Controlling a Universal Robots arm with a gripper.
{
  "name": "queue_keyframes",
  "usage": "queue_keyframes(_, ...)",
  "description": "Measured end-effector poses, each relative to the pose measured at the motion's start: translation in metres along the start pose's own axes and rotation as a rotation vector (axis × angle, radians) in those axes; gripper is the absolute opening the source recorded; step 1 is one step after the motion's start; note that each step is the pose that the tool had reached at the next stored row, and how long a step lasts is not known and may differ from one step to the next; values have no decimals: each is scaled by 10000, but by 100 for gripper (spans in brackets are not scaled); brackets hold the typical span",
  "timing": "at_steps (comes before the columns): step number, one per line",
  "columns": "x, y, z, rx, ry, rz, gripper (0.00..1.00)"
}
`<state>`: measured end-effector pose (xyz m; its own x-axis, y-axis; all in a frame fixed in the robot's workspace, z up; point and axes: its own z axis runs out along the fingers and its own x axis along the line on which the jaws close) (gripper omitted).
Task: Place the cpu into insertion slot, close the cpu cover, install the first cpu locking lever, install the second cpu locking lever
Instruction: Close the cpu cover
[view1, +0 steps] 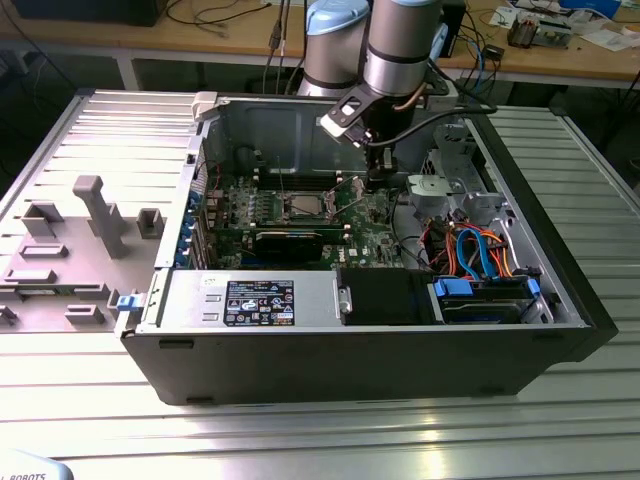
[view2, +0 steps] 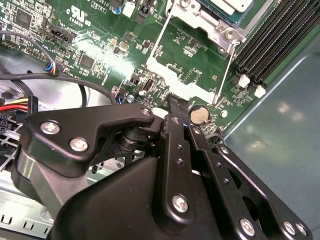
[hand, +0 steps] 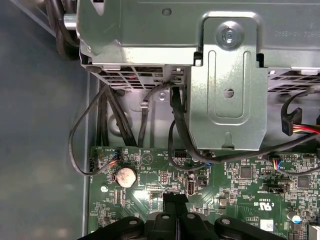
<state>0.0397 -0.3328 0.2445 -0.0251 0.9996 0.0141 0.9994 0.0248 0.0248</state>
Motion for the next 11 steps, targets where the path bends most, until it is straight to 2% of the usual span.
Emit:
queue_keyframes(7, 3, -88, -16, 0, 0, -2, 11)
queue_keyframes(11, 6, -190, -65, 0, 1, -1, 11)
